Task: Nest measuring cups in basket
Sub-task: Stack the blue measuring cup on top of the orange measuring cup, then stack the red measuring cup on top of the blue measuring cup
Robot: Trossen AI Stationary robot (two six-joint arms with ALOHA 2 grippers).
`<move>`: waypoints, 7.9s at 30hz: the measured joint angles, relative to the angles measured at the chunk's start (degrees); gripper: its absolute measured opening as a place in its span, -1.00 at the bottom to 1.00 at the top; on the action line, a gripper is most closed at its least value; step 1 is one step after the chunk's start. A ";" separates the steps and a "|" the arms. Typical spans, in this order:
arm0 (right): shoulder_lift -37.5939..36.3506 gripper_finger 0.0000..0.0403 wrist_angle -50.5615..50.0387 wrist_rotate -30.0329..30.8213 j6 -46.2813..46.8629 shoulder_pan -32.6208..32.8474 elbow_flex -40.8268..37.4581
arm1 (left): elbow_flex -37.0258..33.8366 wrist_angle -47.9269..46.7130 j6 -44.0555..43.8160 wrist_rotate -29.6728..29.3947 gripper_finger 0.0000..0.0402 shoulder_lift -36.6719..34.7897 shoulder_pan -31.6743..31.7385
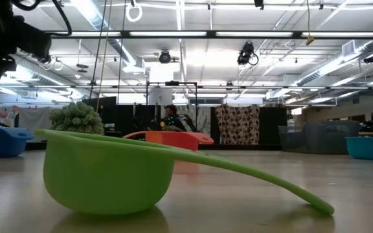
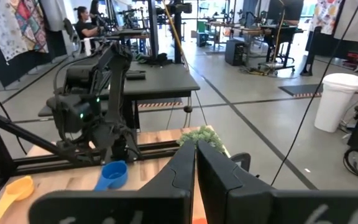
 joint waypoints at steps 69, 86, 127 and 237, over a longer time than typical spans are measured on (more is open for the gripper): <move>-0.07 -0.89 2.78 3.71 -0.35 -0.02 0.00 | 26.35 -2.73 54.08 -16.13 -0.89 28.24 16.48; -0.07 -0.89 -5.09 7.77 4.09 -0.01 -0.02 | 34.91 22.99 83.48 -0.35 -0.89 31.92 36.83; -0.04 -0.89 -6.17 7.80 3.57 -0.20 -0.02 | 34.77 33.80 83.03 6.56 -0.63 54.99 45.63; 46.86 -0.89 8.07 -10.45 20.16 1.22 -2.69 | 35.23 26.62 55.89 12.97 -0.50 58.29 49.50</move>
